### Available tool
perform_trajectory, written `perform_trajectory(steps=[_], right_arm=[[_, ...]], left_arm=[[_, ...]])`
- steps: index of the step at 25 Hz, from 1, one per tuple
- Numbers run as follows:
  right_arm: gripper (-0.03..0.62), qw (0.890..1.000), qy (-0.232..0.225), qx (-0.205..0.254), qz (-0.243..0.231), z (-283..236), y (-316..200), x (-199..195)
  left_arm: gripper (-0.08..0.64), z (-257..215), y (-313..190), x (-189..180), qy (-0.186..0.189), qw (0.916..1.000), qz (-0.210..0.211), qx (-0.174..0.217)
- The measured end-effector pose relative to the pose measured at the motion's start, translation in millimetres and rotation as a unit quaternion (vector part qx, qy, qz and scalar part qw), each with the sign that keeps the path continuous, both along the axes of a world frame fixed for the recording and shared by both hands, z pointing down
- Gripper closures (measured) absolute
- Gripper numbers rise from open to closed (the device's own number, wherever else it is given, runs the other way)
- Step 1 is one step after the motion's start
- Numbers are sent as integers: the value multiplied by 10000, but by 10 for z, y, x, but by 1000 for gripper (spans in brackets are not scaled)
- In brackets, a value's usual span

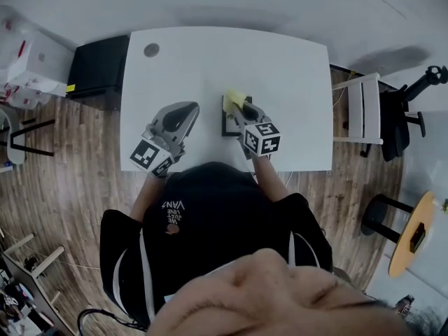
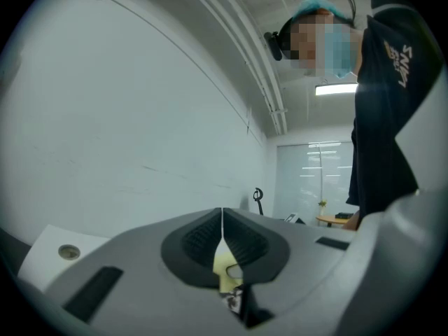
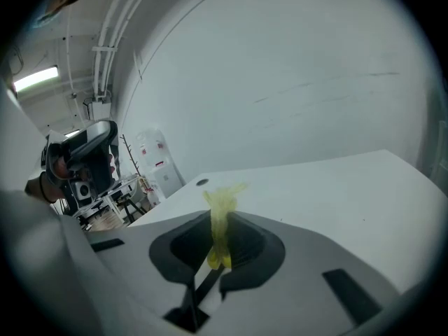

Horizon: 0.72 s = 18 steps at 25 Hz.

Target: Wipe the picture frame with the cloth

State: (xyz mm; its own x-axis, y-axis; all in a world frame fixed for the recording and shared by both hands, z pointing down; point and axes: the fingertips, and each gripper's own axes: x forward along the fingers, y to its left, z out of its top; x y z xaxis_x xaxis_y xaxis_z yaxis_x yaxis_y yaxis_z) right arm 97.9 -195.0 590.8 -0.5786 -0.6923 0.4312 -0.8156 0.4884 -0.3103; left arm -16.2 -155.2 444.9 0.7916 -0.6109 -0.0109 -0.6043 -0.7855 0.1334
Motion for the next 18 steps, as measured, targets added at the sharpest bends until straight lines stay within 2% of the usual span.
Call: perform_trajectory(steps=[11, 18], right_arm=[[549, 9935, 254, -977, -525, 468, -52, -186], [549, 9878, 597, -1285, -639, 645, -81, -169]], left_arm=[[544, 35, 23, 6, -106, 9999, -24, -29], [545, 52, 32, 3, -48, 9999, -120, -82]])
